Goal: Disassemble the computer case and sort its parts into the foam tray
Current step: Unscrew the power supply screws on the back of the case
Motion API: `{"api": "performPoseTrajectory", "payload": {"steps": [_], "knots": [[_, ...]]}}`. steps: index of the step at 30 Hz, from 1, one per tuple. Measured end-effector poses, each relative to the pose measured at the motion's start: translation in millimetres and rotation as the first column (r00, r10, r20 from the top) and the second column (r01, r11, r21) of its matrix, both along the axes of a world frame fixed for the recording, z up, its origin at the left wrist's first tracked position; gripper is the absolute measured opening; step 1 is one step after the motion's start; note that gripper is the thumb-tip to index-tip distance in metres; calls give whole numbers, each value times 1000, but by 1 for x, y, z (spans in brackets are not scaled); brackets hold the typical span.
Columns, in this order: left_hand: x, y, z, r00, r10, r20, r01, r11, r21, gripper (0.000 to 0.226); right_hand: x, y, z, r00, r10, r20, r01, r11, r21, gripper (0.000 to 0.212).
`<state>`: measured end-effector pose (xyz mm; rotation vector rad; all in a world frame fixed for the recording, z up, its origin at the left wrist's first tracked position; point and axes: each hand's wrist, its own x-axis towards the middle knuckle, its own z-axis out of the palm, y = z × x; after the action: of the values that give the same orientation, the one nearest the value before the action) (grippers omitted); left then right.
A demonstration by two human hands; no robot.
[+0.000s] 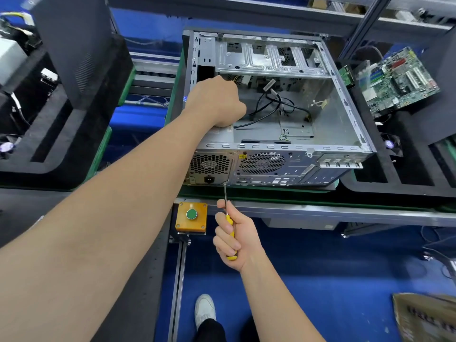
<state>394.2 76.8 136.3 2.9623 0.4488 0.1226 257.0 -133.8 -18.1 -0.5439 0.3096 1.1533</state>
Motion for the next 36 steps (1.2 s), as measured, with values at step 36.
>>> {"api": "performPoseTrajectory", "payload": {"steps": [36], "knots": [[1, 0, 0, 1000, 6, -4, -6, 1000, 19, 29, 12, -15, -3, 995, 91, -29, -88, 994, 67, 28]]}}
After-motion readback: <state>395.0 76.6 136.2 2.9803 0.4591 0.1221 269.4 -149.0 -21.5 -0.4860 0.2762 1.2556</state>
